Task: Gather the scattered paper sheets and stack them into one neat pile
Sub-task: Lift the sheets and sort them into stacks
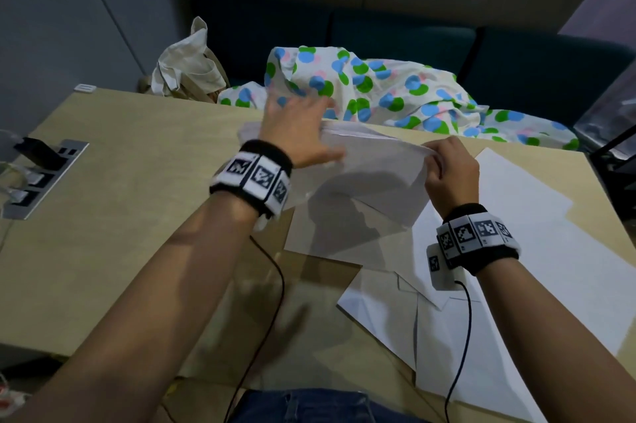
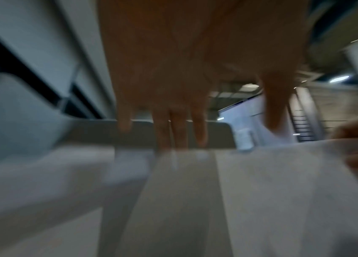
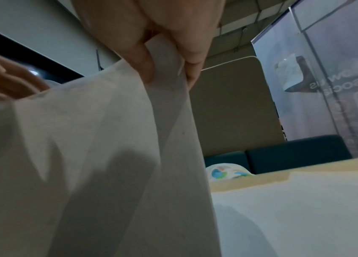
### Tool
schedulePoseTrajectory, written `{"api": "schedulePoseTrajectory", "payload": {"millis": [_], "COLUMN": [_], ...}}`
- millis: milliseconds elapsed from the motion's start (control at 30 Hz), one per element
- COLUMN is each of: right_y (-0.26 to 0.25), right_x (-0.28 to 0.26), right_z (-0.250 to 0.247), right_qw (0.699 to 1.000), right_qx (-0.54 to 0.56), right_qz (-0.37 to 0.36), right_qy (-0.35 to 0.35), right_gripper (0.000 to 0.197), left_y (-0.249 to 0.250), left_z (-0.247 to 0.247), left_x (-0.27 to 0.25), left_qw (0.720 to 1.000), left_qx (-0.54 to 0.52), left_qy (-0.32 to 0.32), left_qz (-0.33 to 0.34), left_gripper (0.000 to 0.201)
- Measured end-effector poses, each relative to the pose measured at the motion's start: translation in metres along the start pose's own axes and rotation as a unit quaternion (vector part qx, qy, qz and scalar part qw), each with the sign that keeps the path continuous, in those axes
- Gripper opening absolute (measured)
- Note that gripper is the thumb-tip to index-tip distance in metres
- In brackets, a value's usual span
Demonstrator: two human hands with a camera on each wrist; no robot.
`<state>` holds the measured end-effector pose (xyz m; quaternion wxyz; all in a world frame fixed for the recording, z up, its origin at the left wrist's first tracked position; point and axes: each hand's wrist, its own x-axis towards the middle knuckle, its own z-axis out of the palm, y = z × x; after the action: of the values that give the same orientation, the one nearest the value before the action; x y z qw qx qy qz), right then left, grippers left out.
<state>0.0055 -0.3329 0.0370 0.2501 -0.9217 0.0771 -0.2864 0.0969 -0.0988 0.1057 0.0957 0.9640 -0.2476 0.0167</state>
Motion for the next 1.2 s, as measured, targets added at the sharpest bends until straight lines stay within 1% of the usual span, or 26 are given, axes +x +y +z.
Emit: {"api": "schedulePoseTrajectory", "payload": {"millis": [33, 67, 100, 133, 200, 233, 300, 333, 367, 400, 433, 467, 500, 533, 567, 600, 633, 667, 700, 733, 767, 833, 933, 1033, 1133, 1200], "right_y": [-0.004, -0.008, -0.012, -0.015, -0.015, -0.016, -0.014, -0.013, -0.009, 0.001, 0.013, 0.022, 0.033, 0.041, 0.043, 0.048, 0.049, 0.047, 0.040, 0.040, 0.037, 0.027, 0.017, 0.022, 0.038, 0.057], "right_x": [0.002, 0.004, 0.006, 0.009, 0.016, 0.018, 0.021, 0.020, 0.018, 0.016, 0.014, 0.010, 0.005, -0.003, -0.011, -0.015, -0.021, -0.021, -0.023, -0.027, -0.027, -0.025, -0.026, -0.023, -0.007, 0.004], "right_z": [0.000, 0.000, -0.002, -0.005, -0.012, -0.015, -0.016, -0.015, -0.012, -0.006, 0.003, 0.010, 0.020, 0.031, 0.041, 0.052, 0.062, 0.068, 0.073, 0.079, 0.083, 0.087, 0.093, 0.090, 0.065, 0.049], "right_qw": [1.000, 0.999, 0.997, 0.996, 0.994, 0.994, 0.994, 0.995, 0.995, 0.989, 0.971, 0.940, 0.907, 0.880, 0.851, 0.837, 0.842, 0.833, 0.824, 0.830, 0.821, 0.811, 0.819, 0.844, 0.862, 0.860], "right_qx": [0.001, 0.002, 0.004, 0.006, 0.017, 0.026, 0.037, 0.043, 0.058, 0.078, 0.120, 0.155, 0.173, 0.165, 0.175, 0.134, 0.075, 0.085, 0.096, 0.060, 0.054, 0.077, 0.065, 0.025, -0.056, -0.128], "right_qz": [-0.021, -0.047, -0.072, -0.090, -0.098, -0.100, -0.078, -0.047, 0.003, 0.088, 0.193, 0.299, 0.384, 0.439, 0.480, 0.498, 0.488, 0.500, 0.519, 0.508, 0.519, 0.521, 0.499, 0.456, 0.418, 0.381], "right_qy": [0.005, 0.012, 0.018, 0.025, 0.035, 0.041, 0.061, 0.072, 0.082, 0.085, 0.077, 0.049, -0.001, -0.072, -0.122, -0.182, -0.217, -0.222, -0.207, -0.225, -0.234, -0.256, -0.276, -0.281, -0.280, -0.313], "right_gripper": [0.018, 0.020, 0.022, 0.024, 0.024, 0.023, 0.021, 0.023, 0.027, 0.033, 0.038, 0.041, 0.042, 0.040, 0.036, 0.032, 0.031, 0.034, 0.037, 0.038, 0.039, 0.038, 0.033, 0.027, 0.030, 0.030], "left_y": [0.008, 0.012, 0.014, 0.014, 0.012, 0.012, 0.008, 0.004, -0.002, -0.011, -0.022, -0.035, -0.046, -0.056, -0.065, -0.073, -0.079, -0.085, -0.090, -0.094, -0.097, -0.099, -0.098, -0.095, -0.096, -0.097], "left_z": [-0.002, -0.001, -0.002, -0.001, 0.000, 0.000, -0.003, -0.006, -0.007, -0.007, -0.006, -0.003, 0.003, 0.011, 0.021, 0.034, 0.046, 0.059, 0.072, 0.084, 0.094, 0.109, 0.120, 0.116, 0.107, 0.104], "left_x": [0.006, 0.012, 0.017, 0.020, 0.023, 0.023, 0.024, 0.025, 0.026, 0.027, 0.027, 0.025, 0.020, 0.015, 0.008, 0.000, -0.009, -0.018, -0.027, -0.035, -0.043, -0.056, -0.064, -0.061, -0.057, -0.055], "left_qw": [0.997, 0.994, 0.991, 0.990, 0.988, 0.990, 0.994, 0.996, 0.998, 0.998, 0.995, 0.987, 0.973, 0.953, 0.932, 0.912, 0.895, 0.880, 0.868, 0.857, 0.849, 0.835, 0.823, 0.820, 0.809, 0.805], "left_qx": [0.038, 0.058, 0.067, 0.079, 0.088, 0.080, 0.065, 0.054, 0.031, -0.002, -0.047, -0.101, -0.161, -0.219, -0.267, -0.298, -0.310, -0.311, -0.311, -0.308, -0.303, -0.303, -0.338, -0.378, -0.415, -0.422], "left_qy": [-0.045, -0.074, -0.090, -0.097, -0.100, -0.094, -0.065, -0.056, -0.054, -0.060, -0.071, -0.083, -0.092, -0.096, -0.095, -0.094, -0.098, -0.106, -0.116, -0.124, -0.130, -0.136, -0.131, -0.113, -0.084, -0.074], "left_qz": [0.039, 0.061, 0.070, 0.071, 0.072, 0.071, 0.066, 0.053, 0.032, -0.002, -0.045, -0.092, -0.139, -0.184, -0.225, -0.266, -0.307, -0.342, -0.371, -0.394, -0.413, -0.439, -0.438, -0.414, -0.409, -0.410], "left_gripper": [0.079, 0.080, 0.073, 0.059, 0.031, 0.024, 0.021, 0.021, 0.020, 0.019, 0.021, 0.025, 0.031, 0.036, 0.038, 0.040, 0.041, 0.043, 0.044, 0.045, 0.045, 0.043, 0.044, 0.041, 0.043, 0.047]}}
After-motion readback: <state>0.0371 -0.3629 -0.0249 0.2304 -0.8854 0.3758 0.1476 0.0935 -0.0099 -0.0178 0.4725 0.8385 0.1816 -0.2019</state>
